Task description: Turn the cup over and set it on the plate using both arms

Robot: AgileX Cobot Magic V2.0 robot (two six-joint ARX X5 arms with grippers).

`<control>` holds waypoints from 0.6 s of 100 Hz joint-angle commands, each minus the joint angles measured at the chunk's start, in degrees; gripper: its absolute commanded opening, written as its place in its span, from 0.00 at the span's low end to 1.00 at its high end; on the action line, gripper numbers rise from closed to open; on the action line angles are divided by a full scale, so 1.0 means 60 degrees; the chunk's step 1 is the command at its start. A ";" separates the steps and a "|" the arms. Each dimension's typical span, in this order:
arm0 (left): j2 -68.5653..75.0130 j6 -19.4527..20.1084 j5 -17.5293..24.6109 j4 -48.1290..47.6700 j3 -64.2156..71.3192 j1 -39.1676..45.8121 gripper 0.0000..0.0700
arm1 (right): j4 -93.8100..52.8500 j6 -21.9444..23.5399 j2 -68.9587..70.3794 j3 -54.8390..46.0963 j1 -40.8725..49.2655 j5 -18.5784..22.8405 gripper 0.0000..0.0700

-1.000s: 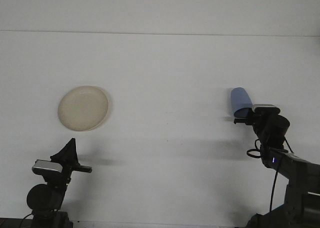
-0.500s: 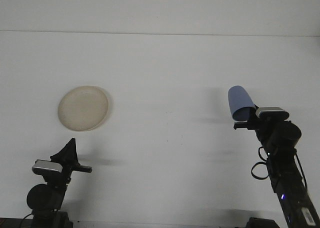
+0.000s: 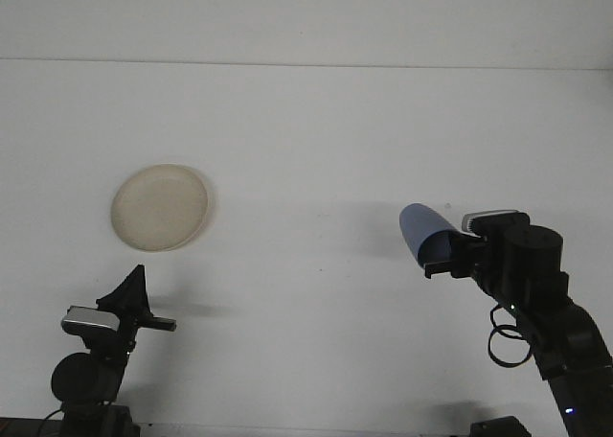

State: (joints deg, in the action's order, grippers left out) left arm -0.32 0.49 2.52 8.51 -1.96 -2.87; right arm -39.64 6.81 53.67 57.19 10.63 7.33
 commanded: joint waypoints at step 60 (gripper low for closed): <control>0.0022 -0.0011 0.0011 0.0095 0.0189 0.0000 0.02 | -0.3646 0.0317 0.5275 0.5027 0.2838 -0.0051 0.01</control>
State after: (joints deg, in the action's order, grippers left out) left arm -0.32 0.51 2.52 8.49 -1.96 -2.87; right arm -60.88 9.74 81.97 84.66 26.46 7.07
